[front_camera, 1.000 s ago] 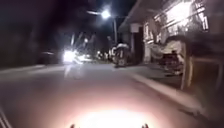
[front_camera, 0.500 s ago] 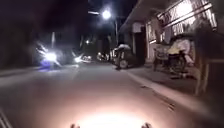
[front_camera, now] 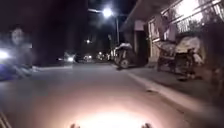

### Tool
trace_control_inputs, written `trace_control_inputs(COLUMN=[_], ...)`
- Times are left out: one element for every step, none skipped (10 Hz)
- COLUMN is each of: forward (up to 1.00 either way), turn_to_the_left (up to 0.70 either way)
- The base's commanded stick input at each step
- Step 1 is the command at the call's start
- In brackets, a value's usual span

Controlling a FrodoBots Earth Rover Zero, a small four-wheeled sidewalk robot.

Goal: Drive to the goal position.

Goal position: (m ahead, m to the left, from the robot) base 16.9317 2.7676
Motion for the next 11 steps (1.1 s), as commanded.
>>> trace_control_inputs(forward=[0.70, 0.70, 0.70, 0.70, 0.70, 0.70, 0.70, 0.70, 0.70, 0.70, 0.70], turn_to_the_left=[0.00, 0.04, 0.21, 0.34, 0.30, 0.26, 0.21, 0.17, 0.13, 0.09, 0.04])
